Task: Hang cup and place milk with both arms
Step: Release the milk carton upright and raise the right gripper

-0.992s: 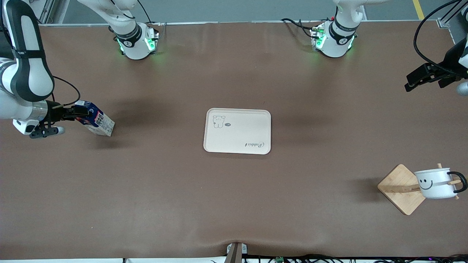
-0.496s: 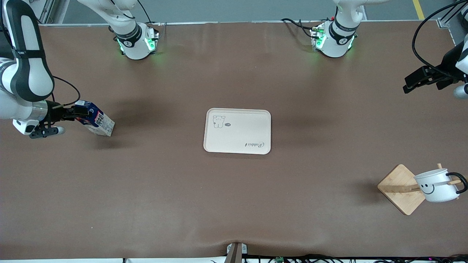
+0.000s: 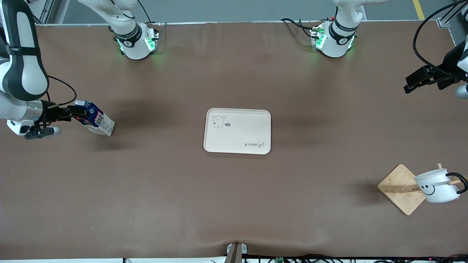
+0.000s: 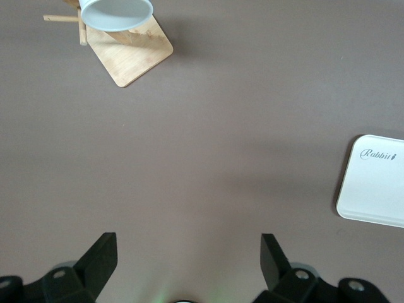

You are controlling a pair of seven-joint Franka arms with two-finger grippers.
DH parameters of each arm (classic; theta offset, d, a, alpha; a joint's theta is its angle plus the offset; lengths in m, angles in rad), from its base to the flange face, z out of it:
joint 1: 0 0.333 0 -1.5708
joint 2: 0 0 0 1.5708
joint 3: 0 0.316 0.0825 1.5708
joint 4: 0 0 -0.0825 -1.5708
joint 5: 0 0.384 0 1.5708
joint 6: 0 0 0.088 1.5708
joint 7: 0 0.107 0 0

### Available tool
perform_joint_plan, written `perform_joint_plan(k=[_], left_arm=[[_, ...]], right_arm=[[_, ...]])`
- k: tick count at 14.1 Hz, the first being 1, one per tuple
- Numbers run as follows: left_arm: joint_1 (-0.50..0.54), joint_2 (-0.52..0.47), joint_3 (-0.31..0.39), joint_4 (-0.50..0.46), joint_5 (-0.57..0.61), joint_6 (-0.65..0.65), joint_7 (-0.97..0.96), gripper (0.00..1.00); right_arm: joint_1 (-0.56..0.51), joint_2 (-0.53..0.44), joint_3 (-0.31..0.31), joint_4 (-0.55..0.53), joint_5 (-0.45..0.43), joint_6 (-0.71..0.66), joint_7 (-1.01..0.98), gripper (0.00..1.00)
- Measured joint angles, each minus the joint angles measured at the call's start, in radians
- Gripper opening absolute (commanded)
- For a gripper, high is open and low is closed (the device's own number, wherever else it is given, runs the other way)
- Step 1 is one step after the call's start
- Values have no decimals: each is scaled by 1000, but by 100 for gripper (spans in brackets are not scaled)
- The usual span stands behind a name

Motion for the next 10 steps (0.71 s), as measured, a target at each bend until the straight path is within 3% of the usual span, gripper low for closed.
perform_joint_plan(k=[4, 10], left_arm=[[1, 0, 5, 3, 0, 0, 0, 100], [1, 0, 6, 4, 0, 0, 7, 100]], right_arm=[[19, -1, 8, 242, -2, -120, -5, 100], [134, 80, 13, 681, -105, -293, -4, 100]])
